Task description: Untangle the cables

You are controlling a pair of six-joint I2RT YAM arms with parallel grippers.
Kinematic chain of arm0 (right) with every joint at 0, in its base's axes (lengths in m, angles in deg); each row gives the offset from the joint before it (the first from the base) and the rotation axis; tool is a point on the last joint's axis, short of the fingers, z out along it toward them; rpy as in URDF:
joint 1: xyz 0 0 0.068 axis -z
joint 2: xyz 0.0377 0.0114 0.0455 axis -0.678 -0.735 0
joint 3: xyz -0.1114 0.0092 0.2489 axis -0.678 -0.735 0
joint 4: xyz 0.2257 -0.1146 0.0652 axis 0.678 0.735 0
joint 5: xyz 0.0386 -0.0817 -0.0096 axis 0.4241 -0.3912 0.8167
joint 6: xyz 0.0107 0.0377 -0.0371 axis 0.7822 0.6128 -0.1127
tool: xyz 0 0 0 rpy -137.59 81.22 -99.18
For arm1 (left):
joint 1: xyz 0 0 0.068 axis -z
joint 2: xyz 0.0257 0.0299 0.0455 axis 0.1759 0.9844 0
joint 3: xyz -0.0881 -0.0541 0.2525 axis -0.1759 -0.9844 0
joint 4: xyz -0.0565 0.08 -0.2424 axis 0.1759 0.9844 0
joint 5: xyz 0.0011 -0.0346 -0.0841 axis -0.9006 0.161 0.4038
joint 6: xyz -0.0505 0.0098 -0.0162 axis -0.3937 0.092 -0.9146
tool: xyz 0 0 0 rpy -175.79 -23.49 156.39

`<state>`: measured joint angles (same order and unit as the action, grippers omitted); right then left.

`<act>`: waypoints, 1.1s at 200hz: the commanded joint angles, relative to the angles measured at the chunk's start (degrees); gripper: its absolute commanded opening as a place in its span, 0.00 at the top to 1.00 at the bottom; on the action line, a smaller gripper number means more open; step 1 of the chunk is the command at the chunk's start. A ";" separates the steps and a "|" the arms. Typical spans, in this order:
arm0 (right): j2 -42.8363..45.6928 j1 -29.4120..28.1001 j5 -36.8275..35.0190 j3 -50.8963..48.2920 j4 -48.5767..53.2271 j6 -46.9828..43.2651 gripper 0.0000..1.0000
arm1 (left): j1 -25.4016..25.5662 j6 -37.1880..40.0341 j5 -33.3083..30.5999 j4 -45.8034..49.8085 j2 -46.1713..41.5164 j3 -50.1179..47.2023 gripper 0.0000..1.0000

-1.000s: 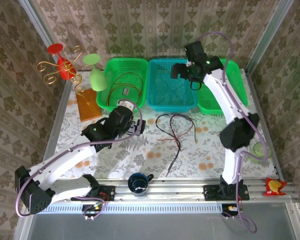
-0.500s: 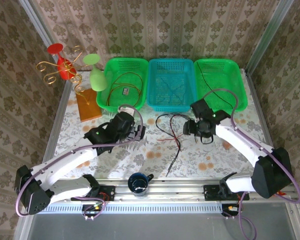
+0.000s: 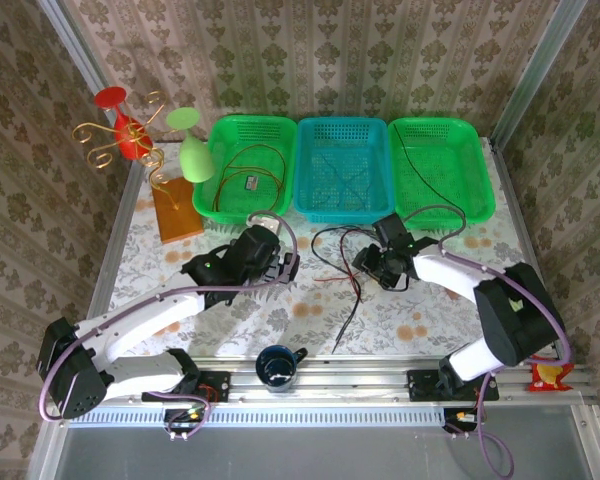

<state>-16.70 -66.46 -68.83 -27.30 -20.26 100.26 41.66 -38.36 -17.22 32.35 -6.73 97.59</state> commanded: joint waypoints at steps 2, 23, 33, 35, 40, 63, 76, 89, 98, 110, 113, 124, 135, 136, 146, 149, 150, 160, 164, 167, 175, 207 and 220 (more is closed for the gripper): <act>-2.46 0.21 1.59 -0.03 -3.95 10.59 0.52 | 0.41 -1.77 -2.04 -1.98 -1.87 -1.65 0.00; -3.24 -0.09 -1.48 0.67 -2.90 12.84 0.55 | 0.33 -2.04 -2.48 -2.95 -2.19 -2.21 0.00; -3.24 -0.03 -3.14 0.58 -2.60 13.57 0.58 | 0.32 -2.02 -2.52 -2.92 -1.89 -2.17 0.00; -3.24 0.00 -3.45 0.55 -2.46 13.85 0.58 | 0.33 -1.97 -2.43 -2.93 -1.85 -2.05 0.00; -3.29 -0.04 -4.17 0.49 -2.34 14.22 0.59 | 0.33 -1.86 -2.36 -2.99 -1.64 -2.01 0.00; -4.23 -0.18 -6.45 0.76 -1.56 16.48 0.62 | 0.33 -1.53 -2.05 -2.73 -1.24 -2.16 0.00; -5.44 -0.21 -6.53 0.56 -2.85 17.80 0.64 | 0.28 -1.43 -2.11 -2.81 -1.22 -2.27 0.00; -6.71 -0.15 -6.13 0.53 -3.93 19.69 0.68 | 0.29 -1.15 -1.98 -2.77 -1.29 -2.21 0.00; -7.23 -0.22 -5.75 -0.04 -5.92 21.18 0.72 | 0.24 -1.03 -2.04 -2.43 -1.31 -2.00 0.00; -7.59 -0.27 -4.63 -1.40 -10.47 22.71 0.78 | 0.29 -0.63 -2.07 -1.87 -1.58 -1.49 0.00; -7.74 -0.31 -4.35 -1.56 -11.07 23.08 0.80 | 0.28 -0.44 -2.06 -1.65 -1.62 -1.36 0.00; -7.97 -0.48 -3.85 -1.56 -12.00 23.78 0.88 | 0.25 -0.03 -2.24 -1.11 -2.15 -1.05 0.00; -7.34 -0.66 -3.88 -1.37 -11.85 23.48 0.95 | 0.33 0.43 -2.39 -0.63 -2.89 -0.82 0.00; -7.18 -0.71 -3.91 -1.36 -11.79 23.43 0.96 | 0.29 0.44 -2.44 -0.54 -2.98 -0.84 0.00; -5.49 -0.86 -4.50 -1.41 -11.32 22.92 1.00 | 0.31 0.79 -2.58 -0.15 -3.72 -0.86 0.00; -4.87 -0.84 -4.72 -1.44 -11.11 22.66 1.00 | 0.30 0.84 -2.64 -0.05 -4.03 -0.86 0.00; -4.63 -0.84 -4.81 -1.49 -10.98 22.58 1.00 | 0.32 0.91 -2.65 0.02 -4.07 -0.86 0.00; -2.06 -0.85 -5.70 -1.36 -9.35 21.88 1.00 | 0.33 0.89 -2.66 0.33 -4.83 -0.86 0.00; -0.90 -0.86 -6.02 -1.28 -8.68 21.57 1.00 | 0.33 0.99 -2.67 0.41 -5.15 -0.91 0.00; 0.00 -0.91 -6.24 -1.27 -8.31 21.15 1.00 | 0.29 0.99 -2.66 0.43 -5.39 -0.95 0.00; 2.54 -0.84 -6.55 -1.06 -7.06 20.08 1.00 | 0.28 1.08 -2.51 0.61 -5.93 -0.94 0.00; 13.49 -0.84 -6.55 0.35 -2.21 17.52 1.00 | -0.15 1.48 -0.71 -0.44 -7.43 -0.89 0.01; 17.60 -0.85 -6.48 0.61 -1.16 17.36 1.00 | -0.95 1.79 0.27 -0.88 -7.96 -0.46 0.01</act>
<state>-6.45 -66.98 -73.33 -28.13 -25.62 119.64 41.53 -38.06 -18.31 31.28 -13.14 95.88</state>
